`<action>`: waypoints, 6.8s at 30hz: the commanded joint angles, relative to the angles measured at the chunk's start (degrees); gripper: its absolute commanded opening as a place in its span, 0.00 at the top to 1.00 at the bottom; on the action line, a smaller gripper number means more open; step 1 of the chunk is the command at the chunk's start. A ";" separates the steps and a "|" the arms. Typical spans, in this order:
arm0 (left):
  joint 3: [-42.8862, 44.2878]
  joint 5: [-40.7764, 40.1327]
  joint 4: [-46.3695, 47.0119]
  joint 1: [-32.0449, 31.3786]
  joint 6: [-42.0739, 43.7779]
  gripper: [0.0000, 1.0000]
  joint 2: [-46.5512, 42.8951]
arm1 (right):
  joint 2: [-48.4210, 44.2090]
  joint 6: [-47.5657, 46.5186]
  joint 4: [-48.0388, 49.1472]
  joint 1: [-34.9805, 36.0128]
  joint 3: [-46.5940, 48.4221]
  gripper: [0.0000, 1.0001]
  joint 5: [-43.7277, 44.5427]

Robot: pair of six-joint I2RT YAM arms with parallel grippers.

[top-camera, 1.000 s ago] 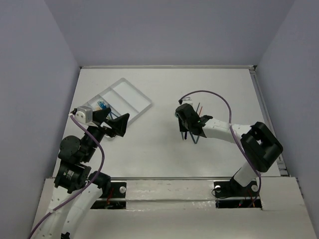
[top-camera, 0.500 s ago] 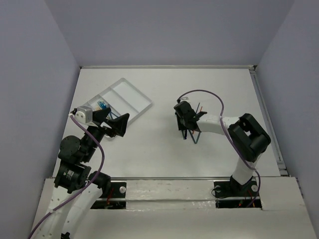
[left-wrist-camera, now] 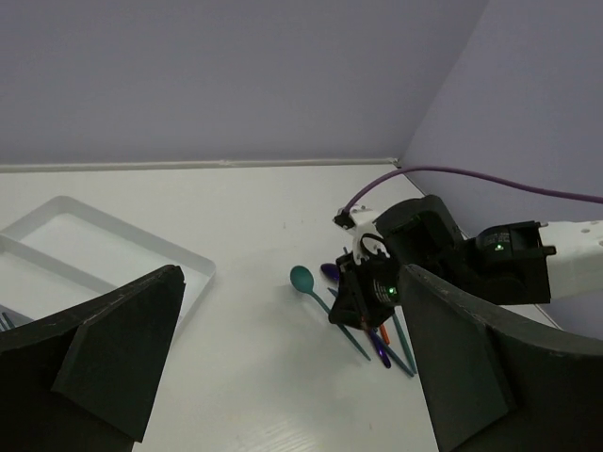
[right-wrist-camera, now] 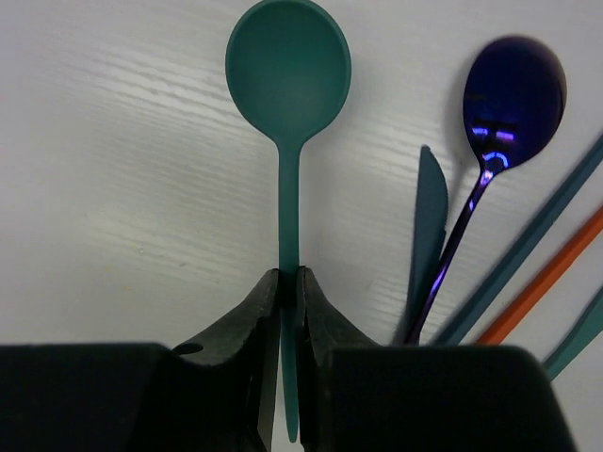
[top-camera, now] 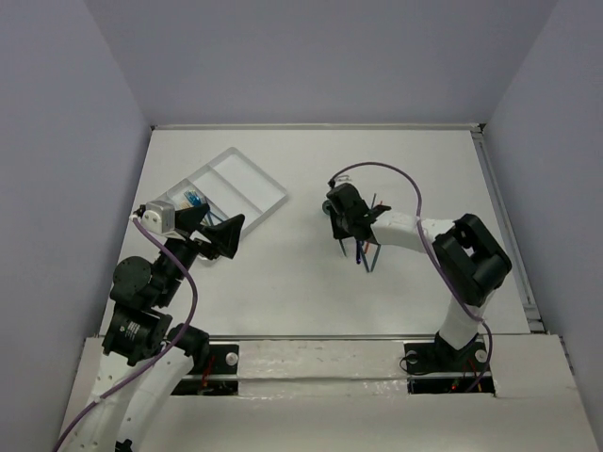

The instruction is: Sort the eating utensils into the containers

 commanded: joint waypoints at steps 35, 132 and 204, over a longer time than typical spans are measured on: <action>1.81 -0.04 3.34 0.93 0.10 0.01 -0.95 | 49.07 -3.87 12.95 21.31 74.41 0.94 -24.17; 1.45 1.37 3.95 -0.13 -0.07 0.01 0.10 | -7.63 0.18 16.19 -0.68 2.24 0.97 -7.55; 1.45 1.37 3.51 0.93 -0.07 0.01 0.54 | 15.87 -3.60 30.79 17.55 32.21 0.64 -12.24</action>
